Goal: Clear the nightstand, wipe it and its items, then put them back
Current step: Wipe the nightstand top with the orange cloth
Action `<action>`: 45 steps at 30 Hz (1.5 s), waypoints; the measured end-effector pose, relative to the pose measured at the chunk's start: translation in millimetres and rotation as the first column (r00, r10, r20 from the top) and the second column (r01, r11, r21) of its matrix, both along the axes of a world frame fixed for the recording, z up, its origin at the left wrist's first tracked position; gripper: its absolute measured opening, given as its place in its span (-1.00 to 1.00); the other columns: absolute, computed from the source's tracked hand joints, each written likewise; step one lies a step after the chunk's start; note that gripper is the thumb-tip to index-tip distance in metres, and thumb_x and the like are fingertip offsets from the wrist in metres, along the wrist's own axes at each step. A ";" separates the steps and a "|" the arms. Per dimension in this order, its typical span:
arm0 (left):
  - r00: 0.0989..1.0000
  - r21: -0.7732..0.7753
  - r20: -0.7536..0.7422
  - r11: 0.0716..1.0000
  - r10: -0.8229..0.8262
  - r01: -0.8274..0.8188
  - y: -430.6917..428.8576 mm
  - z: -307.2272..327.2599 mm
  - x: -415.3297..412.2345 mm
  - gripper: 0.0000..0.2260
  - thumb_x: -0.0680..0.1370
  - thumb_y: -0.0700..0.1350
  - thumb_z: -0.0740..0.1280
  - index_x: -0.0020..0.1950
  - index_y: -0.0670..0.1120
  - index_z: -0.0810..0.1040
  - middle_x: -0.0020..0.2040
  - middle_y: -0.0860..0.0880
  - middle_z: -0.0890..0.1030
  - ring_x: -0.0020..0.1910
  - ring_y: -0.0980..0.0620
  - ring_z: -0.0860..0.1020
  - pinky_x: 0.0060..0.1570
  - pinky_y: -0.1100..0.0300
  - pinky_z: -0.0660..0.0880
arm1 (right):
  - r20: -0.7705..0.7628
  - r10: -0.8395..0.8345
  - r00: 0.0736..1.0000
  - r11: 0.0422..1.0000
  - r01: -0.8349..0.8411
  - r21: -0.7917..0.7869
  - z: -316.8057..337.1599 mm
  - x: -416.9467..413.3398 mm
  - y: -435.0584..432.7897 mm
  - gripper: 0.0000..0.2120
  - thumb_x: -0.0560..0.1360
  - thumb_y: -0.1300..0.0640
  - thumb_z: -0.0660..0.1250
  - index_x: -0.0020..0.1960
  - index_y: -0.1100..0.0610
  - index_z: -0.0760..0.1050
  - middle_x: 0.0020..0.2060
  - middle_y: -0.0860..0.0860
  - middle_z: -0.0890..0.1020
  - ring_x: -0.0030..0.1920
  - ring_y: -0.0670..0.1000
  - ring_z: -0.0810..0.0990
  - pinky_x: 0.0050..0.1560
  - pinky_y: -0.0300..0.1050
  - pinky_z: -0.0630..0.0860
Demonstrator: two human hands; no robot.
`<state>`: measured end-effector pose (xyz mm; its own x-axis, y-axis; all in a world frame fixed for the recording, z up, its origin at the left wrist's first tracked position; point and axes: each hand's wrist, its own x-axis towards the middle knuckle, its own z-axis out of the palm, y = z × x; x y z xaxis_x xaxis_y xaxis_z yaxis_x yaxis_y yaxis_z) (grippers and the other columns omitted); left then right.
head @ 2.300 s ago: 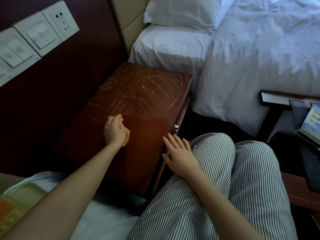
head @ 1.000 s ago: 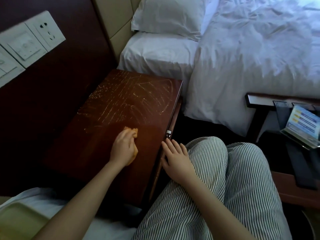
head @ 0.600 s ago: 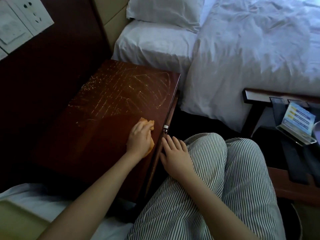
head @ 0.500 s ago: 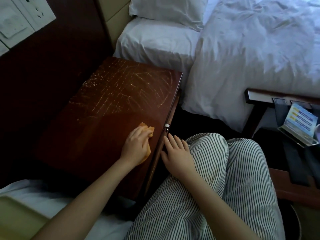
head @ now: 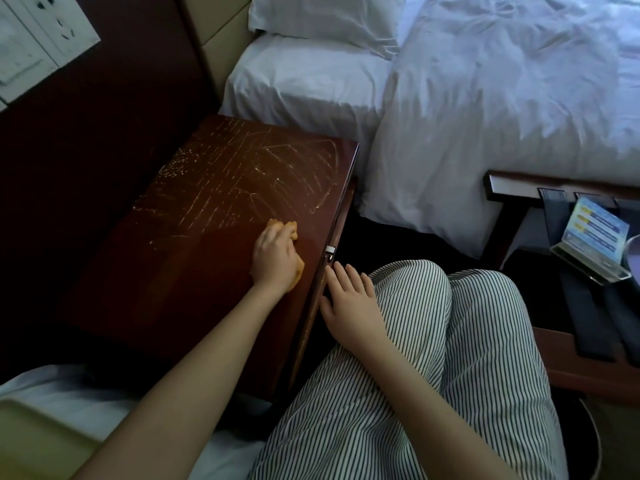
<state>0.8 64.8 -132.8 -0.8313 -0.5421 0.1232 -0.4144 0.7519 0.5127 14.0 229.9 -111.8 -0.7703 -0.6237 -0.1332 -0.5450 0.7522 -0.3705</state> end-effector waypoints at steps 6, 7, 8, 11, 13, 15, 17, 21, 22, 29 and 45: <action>0.921 0.025 0.027 0.921 -0.390 0.389 15.5 3.8 49.7 -0.69 0.53 -0.26 0.22 0.23 -0.05 0.53 0.31 -0.07 0.47 0.37 -0.04 0.34 0.34 0.03 0.31 | 0.018 -0.032 0.999 0.999 0.032 -0.008 -0.5 -2.6 -0.6 -0.48 0.64 -0.02 -0.01 0.54 0.10 0.01 0.53 0.04 0.06 0.53 0.06 -0.06 0.47 0.00 -0.20; 0.900 0.019 0.032 0.900 -0.435 0.435 12.6 5.0 63.3 -0.69 0.53 -0.26 0.22 0.22 -0.04 0.54 0.30 -0.05 0.48 0.36 -0.02 0.35 0.34 0.08 0.30 | 0.021 -0.032 0.999 0.999 0.032 -0.008 -0.4 -2.6 -0.6 -0.49 0.64 -0.03 -0.02 0.54 0.09 0.01 0.53 0.04 0.05 0.53 0.05 -0.06 0.47 0.00 -0.20; 0.884 0.009 0.041 0.885 -0.465 0.465 7.8 6.2 75.4 -0.70 0.52 -0.24 0.22 0.22 -0.04 0.53 0.29 -0.04 0.49 0.35 0.00 0.35 0.33 0.12 0.28 | 0.024 -0.031 0.999 0.999 0.031 -0.009 -0.3 -2.6 -0.5 -0.49 0.64 -0.04 -0.02 0.54 0.09 0.01 0.53 0.03 0.05 0.53 0.05 -0.06 0.47 0.00 -0.20; 0.918 -0.008 0.053 0.919 -0.393 0.394 -13.4 2.1 89.9 -0.70 0.53 -0.17 0.19 0.22 -0.03 0.53 0.29 -0.05 0.48 0.35 -0.02 0.36 0.33 0.07 0.30 | 0.036 -0.024 0.999 0.999 0.025 -0.026 -0.8 -2.3 -0.3 -0.49 0.64 -0.04 -0.02 0.54 0.10 0.03 0.53 0.04 0.06 0.53 0.06 -0.05 0.47 0.01 -0.20; 0.969 -0.008 0.054 0.971 -0.239 0.240 -17.9 -1.1 77.5 -0.71 0.56 -0.20 0.19 0.26 -0.04 0.51 0.32 -0.06 0.46 0.37 -0.04 0.34 0.35 0.00 0.31 | 0.039 -0.030 0.999 0.999 0.032 -0.044 -1.3 -2.7 -0.2 -0.49 0.64 -0.03 -0.02 0.54 0.11 0.05 0.53 0.05 0.07 0.53 0.07 -0.04 0.47 0.02 -0.19; 0.994 -0.020 0.045 0.995 -0.096 0.097 -11.9 0.1 52.2 -0.69 0.58 -0.22 0.18 0.30 -0.06 0.48 0.35 -0.06 0.43 0.40 -0.04 0.29 0.36 0.02 0.27 | 0.032 -0.035 0.999 0.998 0.037 -0.051 -1.3 -2.8 -0.2 -0.49 0.64 -0.03 -0.05 0.54 0.11 0.04 0.53 0.05 0.08 0.53 0.07 -0.04 0.47 0.03 -0.19; 1.000 -0.016 0.022 1.000 -0.022 0.023 -2.4 1.9 22.9 -0.68 0.59 -0.22 0.16 0.33 -0.07 0.46 0.37 -0.07 0.41 0.43 -0.04 0.25 0.36 0.06 0.22 | 0.039 -0.034 0.999 0.998 0.036 -0.055 -0.1 -3.2 -0.2 -0.49 0.64 -0.01 -0.03 0.54 0.11 0.01 0.53 0.05 0.05 0.53 0.07 -0.07 0.47 0.02 -0.20; 0.997 0.002 -0.002 0.997 -0.074 0.074 18.8 2.0 -18.4 -0.69 0.59 -0.21 0.17 0.33 -0.09 0.46 0.35 -0.09 0.43 0.40 -0.05 0.28 0.33 0.13 0.23 | 0.037 -0.035 0.999 0.994 0.039 -0.107 3.6 -2.1 0.9 -0.49 0.63 0.04 0.02 0.54 0.13 0.03 0.53 0.06 0.07 0.53 0.07 -0.04 0.48 -0.01 -0.17; 0.994 0.008 -0.004 0.994 -0.112 0.112 23.2 1.9 -22.4 -0.69 0.59 -0.21 0.18 0.32 -0.09 0.47 0.33 -0.09 0.45 0.38 -0.04 0.30 0.31 0.14 0.25 | 0.034 -0.039 0.999 0.992 0.042 -0.117 4.4 -2.0 1.5 -0.49 0.63 0.05 0.04 0.54 0.14 0.05 0.53 0.07 0.08 0.53 0.07 -0.03 0.48 -0.01 -0.17; 0.930 0.019 0.041 0.931 -0.365 0.365 21.2 2.7 37.5 -0.66 0.51 -0.31 0.24 0.24 -0.06 0.53 0.31 -0.04 0.46 0.37 -0.01 0.32 0.33 0.17 0.23 | 0.066 -0.080 0.995 0.987 0.089 -0.136 3.8 -4.1 3.5 -0.49 0.63 0.03 0.02 0.54 0.13 0.03 0.53 0.05 0.06 0.53 0.06 -0.05 0.47 -0.03 -0.21; 0.973 0.001 0.032 0.974 -0.227 0.227 15.5 1.2 -27.5 -0.70 0.58 -0.20 0.18 0.30 -0.06 0.49 0.33 -0.04 0.45 0.39 0.00 0.29 0.36 0.12 0.25 | 0.084 -0.043 0.996 0.994 0.051 -0.098 1.0 -4.5 -0.9 -0.42 0.62 0.00 0.01 0.55 0.15 -0.11 0.54 0.06 -0.07 0.53 0.05 -0.16 0.43 -0.02 -0.30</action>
